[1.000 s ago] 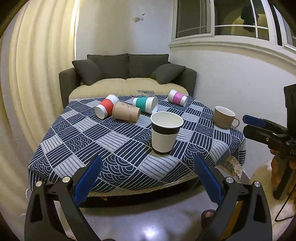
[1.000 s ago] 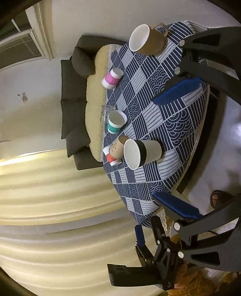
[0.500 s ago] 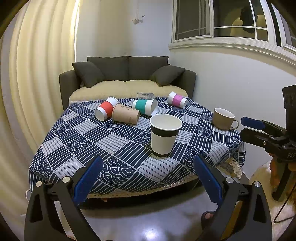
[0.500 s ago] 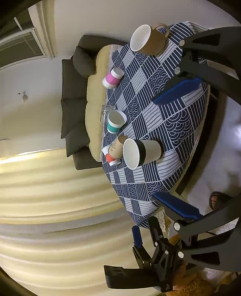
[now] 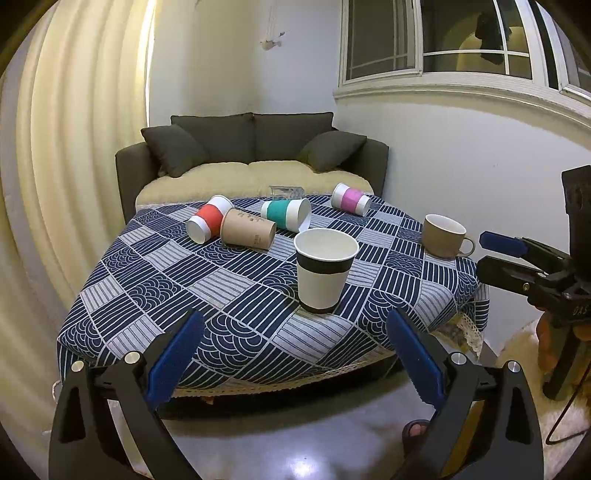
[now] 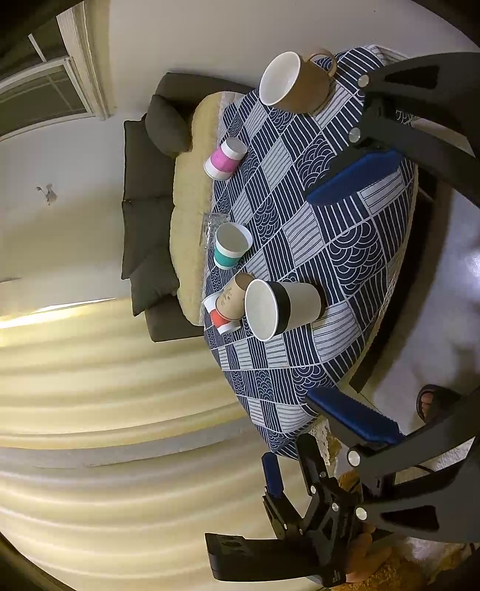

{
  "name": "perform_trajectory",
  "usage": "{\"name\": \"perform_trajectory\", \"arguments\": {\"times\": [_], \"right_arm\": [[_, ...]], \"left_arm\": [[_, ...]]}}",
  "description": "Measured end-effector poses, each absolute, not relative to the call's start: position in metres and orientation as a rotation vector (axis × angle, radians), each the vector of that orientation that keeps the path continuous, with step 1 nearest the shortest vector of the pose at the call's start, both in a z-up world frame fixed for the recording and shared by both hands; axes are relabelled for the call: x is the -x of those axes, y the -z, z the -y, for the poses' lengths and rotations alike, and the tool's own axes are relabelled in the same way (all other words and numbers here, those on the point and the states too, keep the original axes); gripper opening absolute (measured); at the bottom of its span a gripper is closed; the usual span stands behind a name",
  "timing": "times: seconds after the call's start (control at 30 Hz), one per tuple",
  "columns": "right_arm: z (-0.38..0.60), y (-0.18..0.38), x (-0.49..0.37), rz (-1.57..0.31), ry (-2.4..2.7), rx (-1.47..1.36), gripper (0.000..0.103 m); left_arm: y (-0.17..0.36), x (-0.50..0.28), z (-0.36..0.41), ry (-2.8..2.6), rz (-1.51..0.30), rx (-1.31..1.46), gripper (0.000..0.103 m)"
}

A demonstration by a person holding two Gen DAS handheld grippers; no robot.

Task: Flip cup upright

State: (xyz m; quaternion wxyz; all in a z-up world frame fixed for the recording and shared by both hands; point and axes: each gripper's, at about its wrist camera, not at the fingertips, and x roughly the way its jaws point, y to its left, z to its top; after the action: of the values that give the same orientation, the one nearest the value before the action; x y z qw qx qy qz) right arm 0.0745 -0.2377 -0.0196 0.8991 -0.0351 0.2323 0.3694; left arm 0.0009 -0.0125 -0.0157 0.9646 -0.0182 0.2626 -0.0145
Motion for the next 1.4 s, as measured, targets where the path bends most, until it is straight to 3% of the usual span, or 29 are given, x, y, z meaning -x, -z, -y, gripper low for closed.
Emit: {"name": "perform_trajectory", "arguments": {"times": [1.4], "right_arm": [[0.2368,0.0209,-0.0764,-0.481,-0.750,0.091,0.098]], "left_arm": [[0.0144,-0.0017,0.0148,0.034,-0.528,0.035,0.097]]}}
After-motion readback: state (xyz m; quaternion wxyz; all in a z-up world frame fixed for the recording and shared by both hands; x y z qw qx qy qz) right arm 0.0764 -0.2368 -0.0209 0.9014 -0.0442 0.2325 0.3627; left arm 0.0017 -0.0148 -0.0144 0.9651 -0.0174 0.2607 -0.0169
